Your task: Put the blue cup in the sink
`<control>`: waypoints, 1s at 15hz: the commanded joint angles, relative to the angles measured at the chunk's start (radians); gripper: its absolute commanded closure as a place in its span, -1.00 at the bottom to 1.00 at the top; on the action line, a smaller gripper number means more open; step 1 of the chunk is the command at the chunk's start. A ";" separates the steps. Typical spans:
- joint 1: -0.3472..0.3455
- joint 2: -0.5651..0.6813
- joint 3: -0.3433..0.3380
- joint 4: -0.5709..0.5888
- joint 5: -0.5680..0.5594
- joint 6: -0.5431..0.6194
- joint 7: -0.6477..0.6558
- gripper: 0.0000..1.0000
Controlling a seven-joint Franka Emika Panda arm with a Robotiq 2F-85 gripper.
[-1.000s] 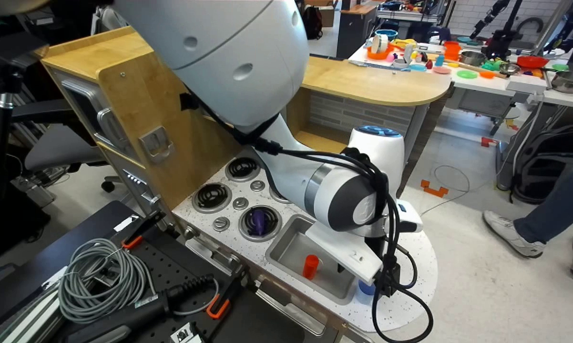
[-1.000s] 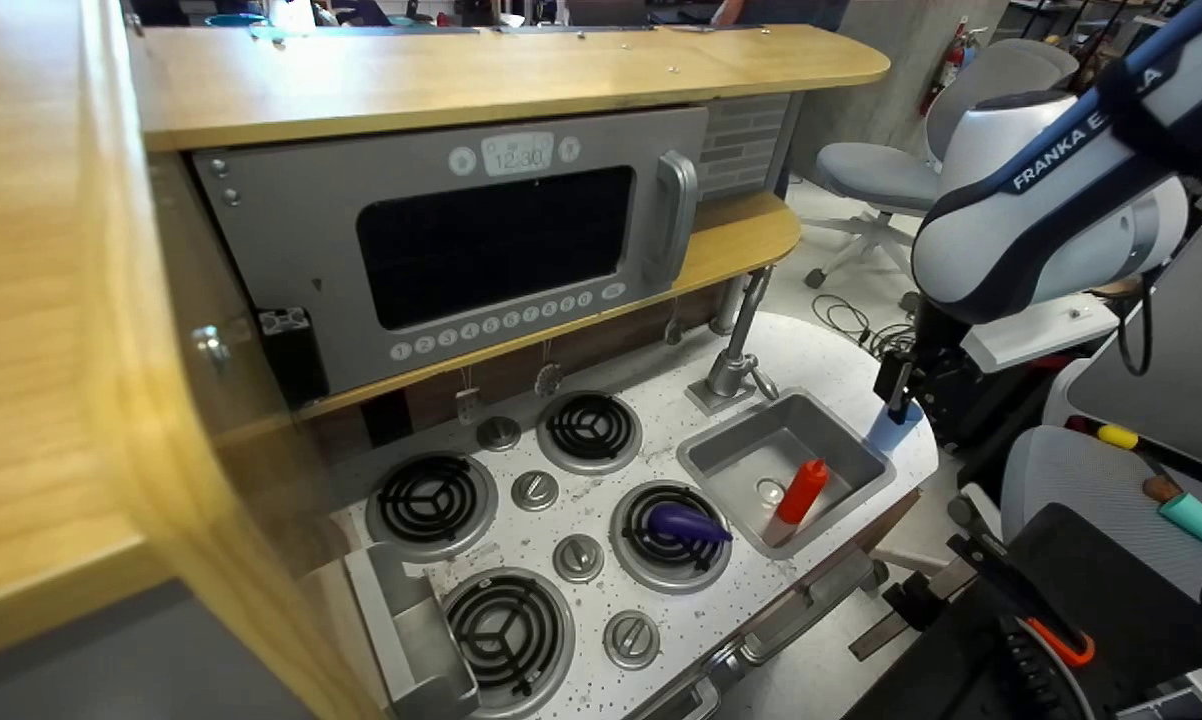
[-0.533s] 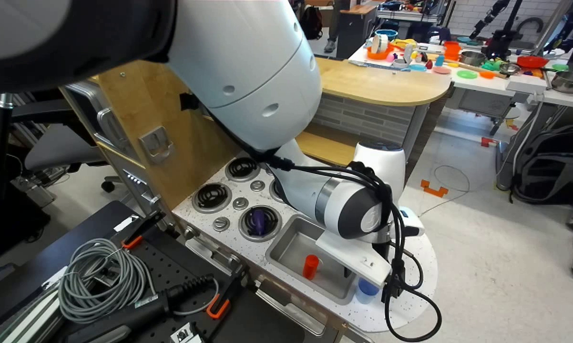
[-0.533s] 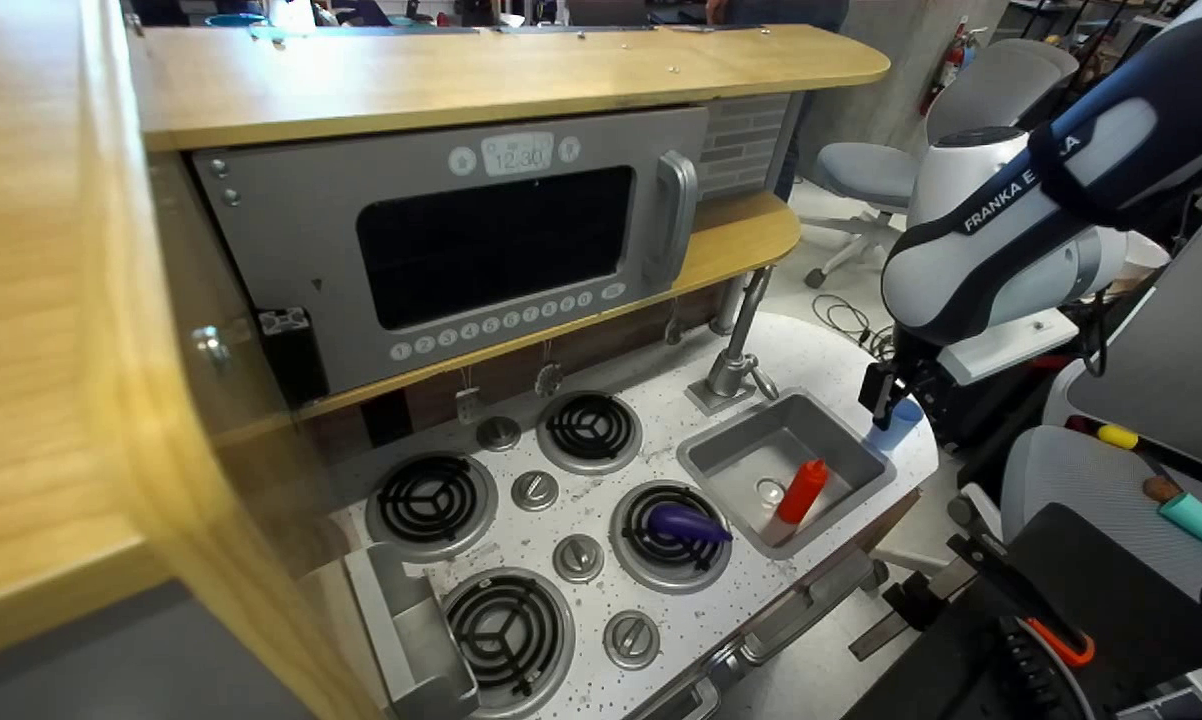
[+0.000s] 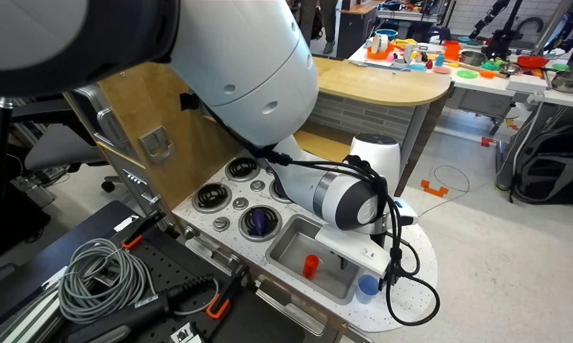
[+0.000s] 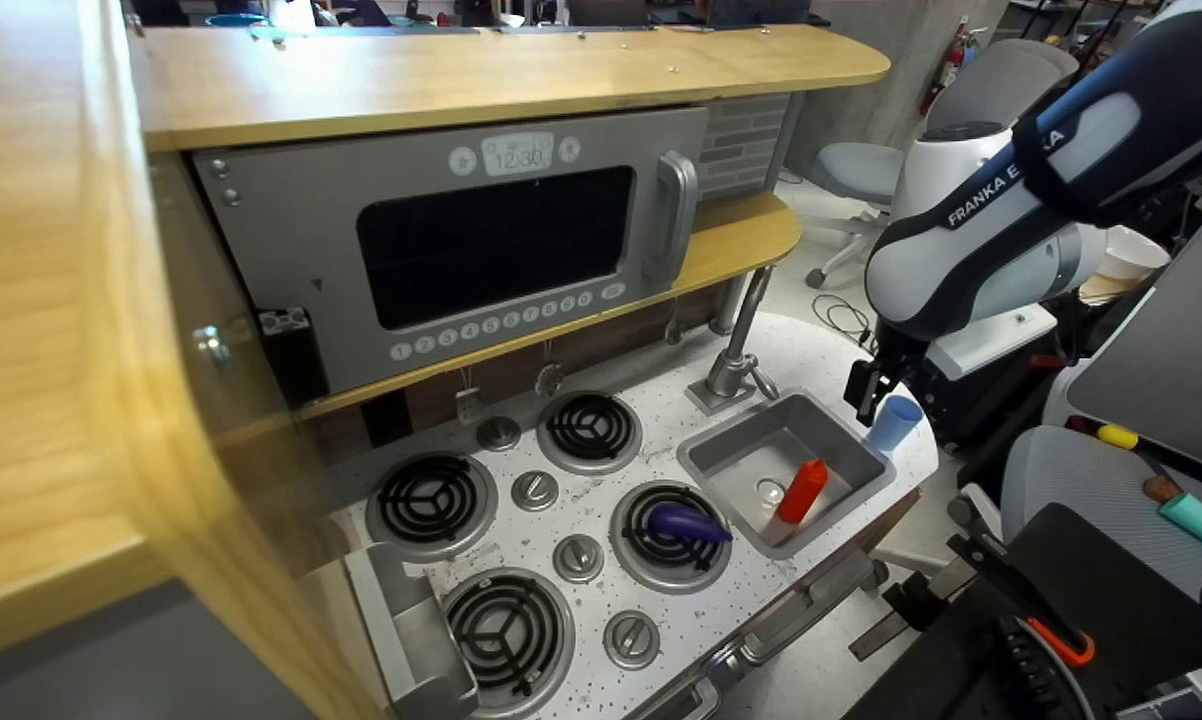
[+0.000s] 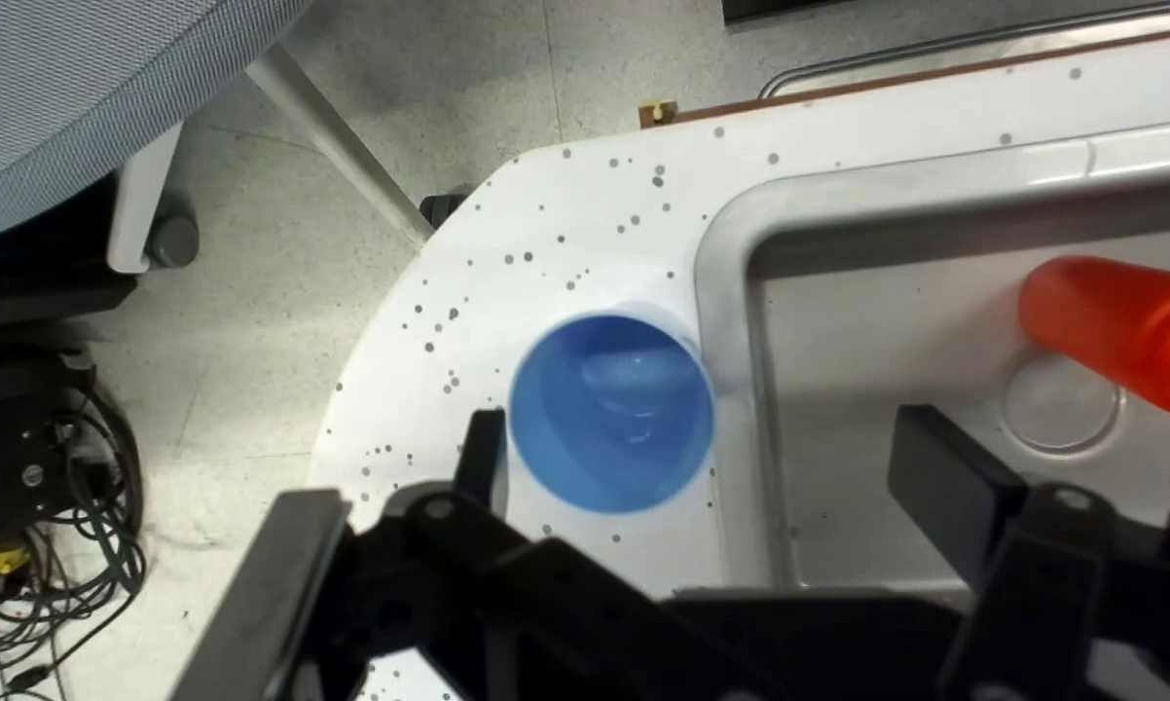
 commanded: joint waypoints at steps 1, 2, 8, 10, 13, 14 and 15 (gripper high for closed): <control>-0.006 0.003 0.003 0.004 -0.009 -0.029 -0.013 -1.00; -0.003 0.002 0.002 0.000 -0.011 -0.028 -0.012 -1.00; 0.007 -0.016 0.009 -0.023 -0.020 -0.017 -0.035 -1.00; 0.013 -0.015 0.008 -0.033 -0.019 -0.024 -0.035 -1.00; 0.025 -0.012 0.004 -0.052 -0.022 -0.021 -0.026 -1.00; 0.028 -0.012 0.003 -0.057 -0.022 -0.021 -0.024 -1.00; 0.031 -0.009 0.002 -0.059 -0.023 -0.019 -0.022 -1.00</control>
